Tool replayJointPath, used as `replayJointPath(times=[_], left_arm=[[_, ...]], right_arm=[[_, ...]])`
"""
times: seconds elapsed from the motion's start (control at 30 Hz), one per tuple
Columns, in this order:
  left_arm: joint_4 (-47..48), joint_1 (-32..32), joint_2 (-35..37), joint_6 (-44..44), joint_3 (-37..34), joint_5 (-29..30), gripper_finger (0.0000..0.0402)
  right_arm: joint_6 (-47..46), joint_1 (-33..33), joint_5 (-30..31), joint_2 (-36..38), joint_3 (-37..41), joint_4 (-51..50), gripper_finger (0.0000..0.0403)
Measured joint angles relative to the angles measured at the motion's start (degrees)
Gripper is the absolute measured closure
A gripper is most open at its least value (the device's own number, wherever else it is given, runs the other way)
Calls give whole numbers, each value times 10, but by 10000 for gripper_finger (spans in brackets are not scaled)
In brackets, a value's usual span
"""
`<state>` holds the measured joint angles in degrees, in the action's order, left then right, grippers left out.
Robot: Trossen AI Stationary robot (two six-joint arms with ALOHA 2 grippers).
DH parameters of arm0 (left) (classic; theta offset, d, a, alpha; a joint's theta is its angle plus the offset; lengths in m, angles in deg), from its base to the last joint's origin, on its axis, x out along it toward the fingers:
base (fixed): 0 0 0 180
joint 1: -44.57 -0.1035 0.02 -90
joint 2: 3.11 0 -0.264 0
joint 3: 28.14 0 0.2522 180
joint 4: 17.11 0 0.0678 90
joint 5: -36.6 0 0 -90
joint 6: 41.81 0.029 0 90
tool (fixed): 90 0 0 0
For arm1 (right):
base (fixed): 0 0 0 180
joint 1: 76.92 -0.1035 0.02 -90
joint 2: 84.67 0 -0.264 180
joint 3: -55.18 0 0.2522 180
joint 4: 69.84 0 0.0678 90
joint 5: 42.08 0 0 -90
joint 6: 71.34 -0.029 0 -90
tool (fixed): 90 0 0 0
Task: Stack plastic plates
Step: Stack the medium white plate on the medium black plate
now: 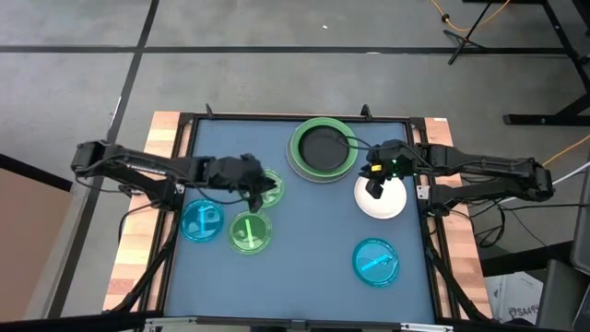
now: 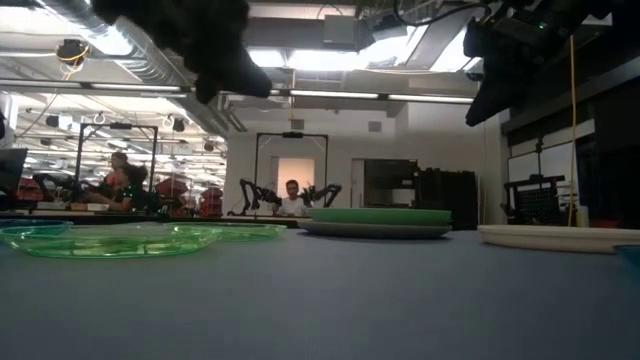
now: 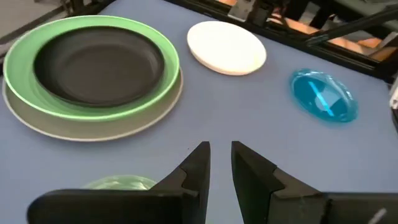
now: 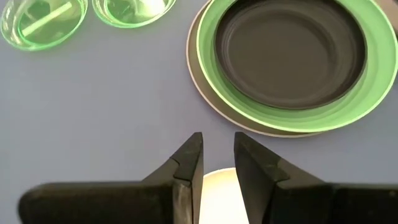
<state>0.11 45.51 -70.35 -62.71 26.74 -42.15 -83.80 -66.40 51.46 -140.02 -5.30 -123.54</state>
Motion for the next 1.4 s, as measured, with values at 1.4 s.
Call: replayJointPath(times=[1.4], left_arm=[[-70,56,20,0,-71,33,343]], right_arm=[[460,270,-171,-233,0,-52,323]])
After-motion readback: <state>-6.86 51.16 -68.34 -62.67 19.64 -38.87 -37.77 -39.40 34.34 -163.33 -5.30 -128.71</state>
